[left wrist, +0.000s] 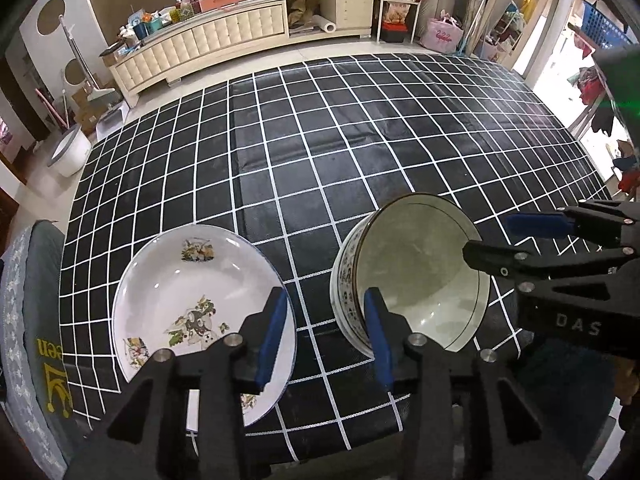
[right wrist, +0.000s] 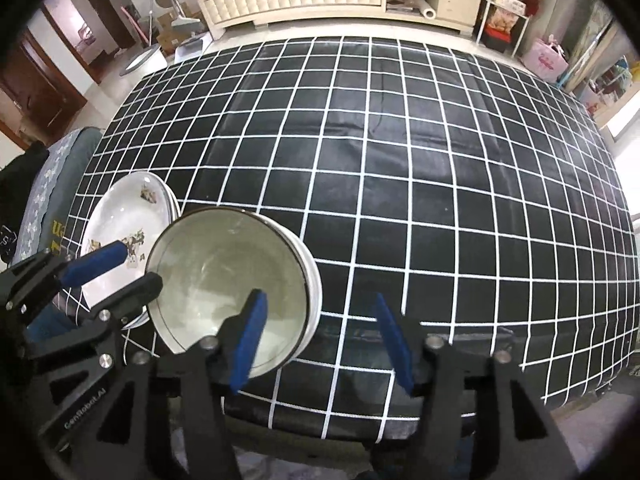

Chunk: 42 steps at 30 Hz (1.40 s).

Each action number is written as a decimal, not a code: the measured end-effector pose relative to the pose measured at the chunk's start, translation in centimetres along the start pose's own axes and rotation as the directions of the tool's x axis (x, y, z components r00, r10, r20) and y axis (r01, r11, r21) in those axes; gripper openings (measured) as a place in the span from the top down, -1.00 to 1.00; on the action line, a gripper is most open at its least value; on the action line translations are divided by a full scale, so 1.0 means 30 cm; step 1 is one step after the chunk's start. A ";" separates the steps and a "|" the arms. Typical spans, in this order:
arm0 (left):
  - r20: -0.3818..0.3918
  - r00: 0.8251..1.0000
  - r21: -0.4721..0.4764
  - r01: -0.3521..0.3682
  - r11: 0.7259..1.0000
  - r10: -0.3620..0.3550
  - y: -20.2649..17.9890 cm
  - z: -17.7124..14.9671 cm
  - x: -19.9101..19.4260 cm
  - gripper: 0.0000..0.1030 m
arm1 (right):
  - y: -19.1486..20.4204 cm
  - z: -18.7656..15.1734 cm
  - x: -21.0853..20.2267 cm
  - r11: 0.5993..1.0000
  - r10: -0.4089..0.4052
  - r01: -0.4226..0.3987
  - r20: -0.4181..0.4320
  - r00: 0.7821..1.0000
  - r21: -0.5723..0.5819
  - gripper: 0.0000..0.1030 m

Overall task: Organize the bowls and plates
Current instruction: 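Lower the green-patterned bowl into the nested white bowls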

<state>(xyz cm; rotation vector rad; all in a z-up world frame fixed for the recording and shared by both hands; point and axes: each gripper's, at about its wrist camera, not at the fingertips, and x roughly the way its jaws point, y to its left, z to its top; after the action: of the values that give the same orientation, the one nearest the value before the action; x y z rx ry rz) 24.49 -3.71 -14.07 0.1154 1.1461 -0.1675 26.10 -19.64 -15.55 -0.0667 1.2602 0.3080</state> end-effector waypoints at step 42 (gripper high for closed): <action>-0.081 0.990 0.044 0.119 0.992 -0.115 0.044 0.049 0.227 0.05 | -0.061 -0.004 0.170 0.990 -0.008 0.022 -0.102 0.995 0.140 -0.59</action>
<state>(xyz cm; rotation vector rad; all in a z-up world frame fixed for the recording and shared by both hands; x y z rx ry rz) 28.79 -3.17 -19.69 0.0982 1.2283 -0.2972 27.85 -20.45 -20.63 0.0293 1.3779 0.2037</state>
